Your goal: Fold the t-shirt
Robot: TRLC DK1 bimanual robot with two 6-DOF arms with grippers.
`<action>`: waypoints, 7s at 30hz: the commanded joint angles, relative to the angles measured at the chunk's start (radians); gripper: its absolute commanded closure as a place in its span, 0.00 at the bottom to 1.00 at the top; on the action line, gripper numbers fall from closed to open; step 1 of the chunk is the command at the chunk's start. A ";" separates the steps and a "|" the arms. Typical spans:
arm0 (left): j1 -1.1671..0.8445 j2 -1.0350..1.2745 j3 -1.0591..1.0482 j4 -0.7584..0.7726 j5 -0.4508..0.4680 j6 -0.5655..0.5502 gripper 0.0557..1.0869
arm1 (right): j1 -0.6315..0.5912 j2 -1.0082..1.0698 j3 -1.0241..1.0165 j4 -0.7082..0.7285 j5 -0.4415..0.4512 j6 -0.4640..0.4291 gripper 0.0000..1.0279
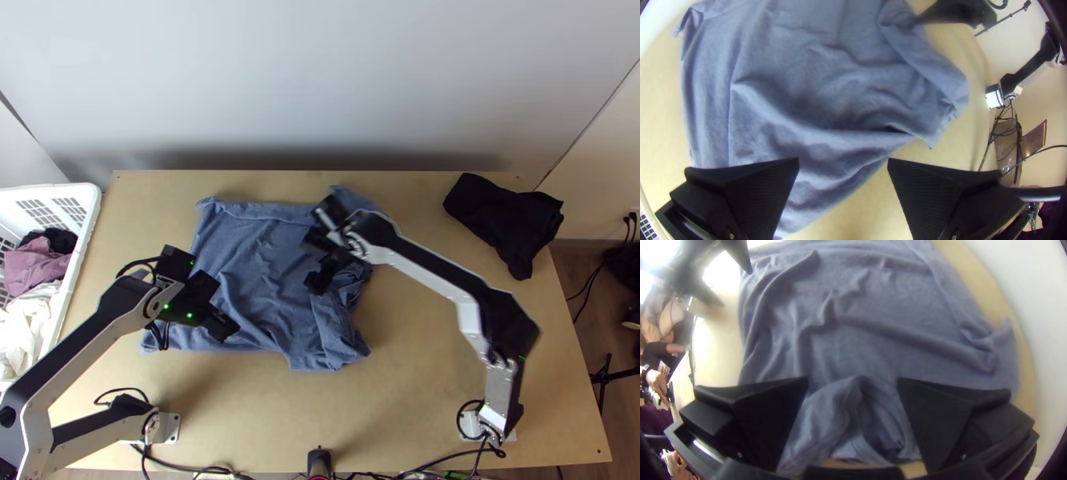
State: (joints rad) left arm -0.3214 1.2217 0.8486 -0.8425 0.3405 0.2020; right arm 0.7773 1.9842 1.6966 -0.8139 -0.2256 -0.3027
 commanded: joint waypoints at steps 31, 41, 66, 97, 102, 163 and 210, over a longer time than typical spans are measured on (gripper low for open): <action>-0.024 0.016 0.035 0.019 0.002 -0.035 0.06 | 0.040 -0.395 -0.620 0.028 0.060 -0.030 0.04; -0.008 -0.001 0.023 0.013 0.002 -0.033 0.06 | 0.131 -0.283 -0.522 0.025 0.060 -0.033 0.05; -0.004 -0.027 0.014 0.003 0.002 -0.019 0.06 | -0.078 -0.305 -0.324 0.024 0.083 -0.124 0.97; 0.163 -0.156 0.089 -0.216 -0.001 0.125 0.06 | -0.204 -0.521 -0.449 -0.060 0.115 -0.085 0.05; 0.363 -0.234 0.001 -0.256 -0.063 0.293 0.06 | -0.179 -0.587 -0.472 -0.117 0.115 -0.059 0.05; 0.472 -0.223 -0.189 -0.147 -0.221 0.292 0.09 | 0.237 -0.324 -0.661 0.183 0.092 -0.062 0.05; 0.519 -0.194 -0.237 -0.036 -0.224 0.316 0.09 | 0.071 -0.438 -0.647 0.157 0.098 -0.087 0.97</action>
State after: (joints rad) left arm 0.1761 1.0111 0.6479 -0.9142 0.1184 0.5091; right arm 0.8528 1.5612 1.0431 -0.6479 -0.1272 -0.3901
